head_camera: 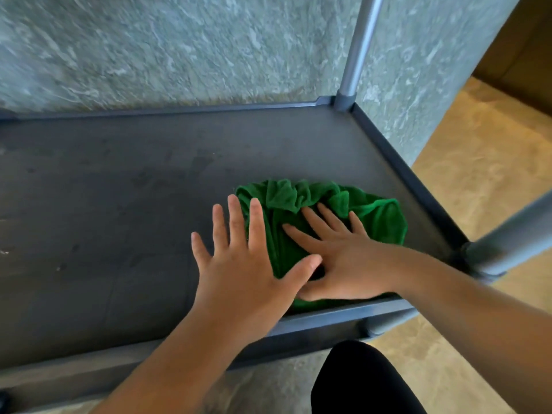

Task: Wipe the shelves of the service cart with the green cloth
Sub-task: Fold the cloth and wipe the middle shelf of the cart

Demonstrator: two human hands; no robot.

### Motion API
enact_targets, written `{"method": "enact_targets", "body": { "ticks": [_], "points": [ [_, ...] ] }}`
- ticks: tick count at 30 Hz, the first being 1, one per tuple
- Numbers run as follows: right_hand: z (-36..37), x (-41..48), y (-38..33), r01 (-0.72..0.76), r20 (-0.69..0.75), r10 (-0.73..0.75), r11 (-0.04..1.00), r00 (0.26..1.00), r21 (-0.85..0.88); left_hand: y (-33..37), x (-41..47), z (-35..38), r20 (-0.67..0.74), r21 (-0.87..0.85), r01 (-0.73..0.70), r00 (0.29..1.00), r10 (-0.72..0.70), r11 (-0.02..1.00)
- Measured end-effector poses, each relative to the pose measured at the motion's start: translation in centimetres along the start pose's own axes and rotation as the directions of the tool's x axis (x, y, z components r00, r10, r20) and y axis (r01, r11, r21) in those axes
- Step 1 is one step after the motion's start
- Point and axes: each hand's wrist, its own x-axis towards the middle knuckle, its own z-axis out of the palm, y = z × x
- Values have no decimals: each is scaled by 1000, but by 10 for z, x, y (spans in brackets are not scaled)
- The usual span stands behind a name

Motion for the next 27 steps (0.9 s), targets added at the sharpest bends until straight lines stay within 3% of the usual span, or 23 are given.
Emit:
{"method": "enact_targets", "body": {
  "ticks": [6,13,18,23,27],
  "points": [
    [12,-15,-7,-21,19,21,1000,1000,6,2,-9,4,40,6,-94,995,93,996],
    [-31,78,14,-296,-209,307,952,929,83,5,-12,5,115,25,-127,986,124,992],
    [-65,149,39,-351,-314,377,926,871,138,4,-11,5,123,23,-135,984,131,991],
    [-82,181,53,-410,-328,453,891,829,195,5,-13,2,30,22,-125,992,125,992],
    [-79,169,40,-356,-328,383,924,864,140,2,-14,0,-44,-22,-132,990,131,991]
  ]
}}
